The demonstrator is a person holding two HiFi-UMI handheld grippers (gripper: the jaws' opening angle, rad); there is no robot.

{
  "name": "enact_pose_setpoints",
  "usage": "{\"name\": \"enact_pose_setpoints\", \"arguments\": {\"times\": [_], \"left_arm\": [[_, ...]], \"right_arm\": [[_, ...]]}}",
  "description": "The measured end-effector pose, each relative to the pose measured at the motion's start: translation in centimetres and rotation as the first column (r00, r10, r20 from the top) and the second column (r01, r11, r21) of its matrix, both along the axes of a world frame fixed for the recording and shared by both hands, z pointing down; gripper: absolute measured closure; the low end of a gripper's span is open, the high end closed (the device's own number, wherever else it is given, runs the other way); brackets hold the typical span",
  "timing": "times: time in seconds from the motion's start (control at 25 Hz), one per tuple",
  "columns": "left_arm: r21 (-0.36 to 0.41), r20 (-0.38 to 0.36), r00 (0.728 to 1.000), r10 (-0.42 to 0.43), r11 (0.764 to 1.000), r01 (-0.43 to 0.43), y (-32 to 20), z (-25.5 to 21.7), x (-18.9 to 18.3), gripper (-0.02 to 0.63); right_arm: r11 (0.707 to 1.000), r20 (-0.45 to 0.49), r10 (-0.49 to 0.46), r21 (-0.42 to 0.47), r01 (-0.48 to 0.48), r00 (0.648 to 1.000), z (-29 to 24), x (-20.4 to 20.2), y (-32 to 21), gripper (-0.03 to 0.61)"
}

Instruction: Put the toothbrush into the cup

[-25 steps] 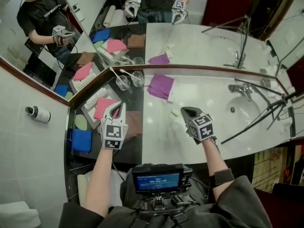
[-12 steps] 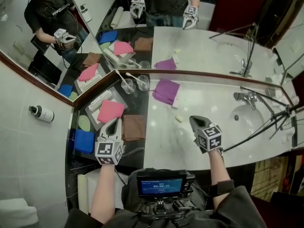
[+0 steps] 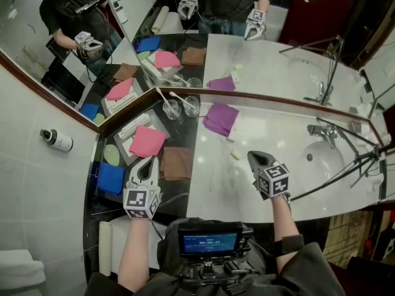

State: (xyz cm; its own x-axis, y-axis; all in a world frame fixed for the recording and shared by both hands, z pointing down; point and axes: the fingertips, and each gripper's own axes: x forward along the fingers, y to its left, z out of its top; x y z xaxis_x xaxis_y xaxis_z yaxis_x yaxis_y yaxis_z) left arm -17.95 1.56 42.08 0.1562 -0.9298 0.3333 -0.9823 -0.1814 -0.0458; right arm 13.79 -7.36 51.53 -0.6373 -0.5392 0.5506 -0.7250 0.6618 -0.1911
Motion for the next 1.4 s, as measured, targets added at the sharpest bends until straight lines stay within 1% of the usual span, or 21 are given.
{"name": "enact_pose_setpoints", "arguments": {"times": [0.24,0.32,0.4,0.52,0.64,0.72,0.8,0.84,0.92,0.96,1.12,1.32,1.4], "left_arm": [[-0.004,-0.031,0.998,-0.048,0.999,0.048,1.0,0.3,-1.9,0.614],[-0.011,-0.035,0.998,-0.059,0.998,0.059,1.4,0.7,-2.4,0.614],[-0.02,-0.035,0.997,-0.064,0.998,0.063,1.7,1.2,-2.8,0.614],[-0.031,-0.04,0.997,-0.067,0.997,0.066,1.8,1.8,-3.3,0.614],[-0.035,-0.055,0.996,-0.067,0.997,0.065,1.6,2.3,-3.8,0.613],[-0.035,-0.066,0.996,-0.067,0.997,0.065,1.3,2.7,-4.1,0.613],[-0.037,-0.076,0.995,-0.069,0.997,0.066,0.9,3.1,-4.4,0.614],[-0.038,-0.082,0.994,-0.069,0.997,0.066,0.8,3.3,-4.5,0.614],[-0.04,-0.093,0.993,-0.067,0.997,0.063,0.5,3.6,-4.6,0.614],[-0.039,-0.098,0.993,-0.066,0.997,0.062,0.3,3.9,-4.6,0.614],[-0.049,-0.119,0.99,-0.076,0.996,0.071,-0.1,5.0,-5.2,0.614],[-0.046,-0.153,0.985,-0.08,0.996,0.074,-1.0,5.8,-5.6,0.614],[-0.034,-0.147,0.986,-0.075,0.997,0.071,-1.3,6.6,-6.2,0.613]], "right_arm": [[0.999,-0.036,-0.05,0.016,0.051,0.998,0.3,-2.0,-0.8,0.572],[0.997,-0.056,-0.071,0.03,0.073,0.996,0.3,-3.2,-1.4,0.571],[0.994,-0.081,-0.091,0.046,0.095,0.993,0.0,-4.6,-2.1,0.552],[0.988,-0.127,-0.123,0.08,0.134,0.984,-0.1,-6.7,-3.5,0.552],[0.976,-0.178,-0.169,0.11,0.19,0.969,-0.2,-9.1,-5.2,0.55],[0.965,-0.2,-0.204,0.121,0.231,0.958,-0.2,-11.0,-6.4,0.513],[0.954,-0.217,-0.237,0.131,0.269,0.947,-0.2,-13.1,-7.7,0.49],[0.948,-0.224,-0.251,0.139,0.285,0.942,-0.2,-14.1,-8.4,0.46],[0.937,-0.234,-0.271,0.159,0.312,0.934,-0.2,-16.3,-9.8,0.454],[0.931,-0.237,-0.28,0.168,0.323,0.93,-0.2,-17.3,-10.6,0.439],[0.914,-0.257,-0.306,0.189,0.358,0.917,0.7,-21.6,-13.9,0.427],[0.888,-0.319,-0.345,0.194,0.417,0.883,3.2,-26.4,-17.6,0.41],[0.88,-0.34,-0.354,0.193,0.433,0.871,4.2,-28.0,-18.9,0.4]]}}
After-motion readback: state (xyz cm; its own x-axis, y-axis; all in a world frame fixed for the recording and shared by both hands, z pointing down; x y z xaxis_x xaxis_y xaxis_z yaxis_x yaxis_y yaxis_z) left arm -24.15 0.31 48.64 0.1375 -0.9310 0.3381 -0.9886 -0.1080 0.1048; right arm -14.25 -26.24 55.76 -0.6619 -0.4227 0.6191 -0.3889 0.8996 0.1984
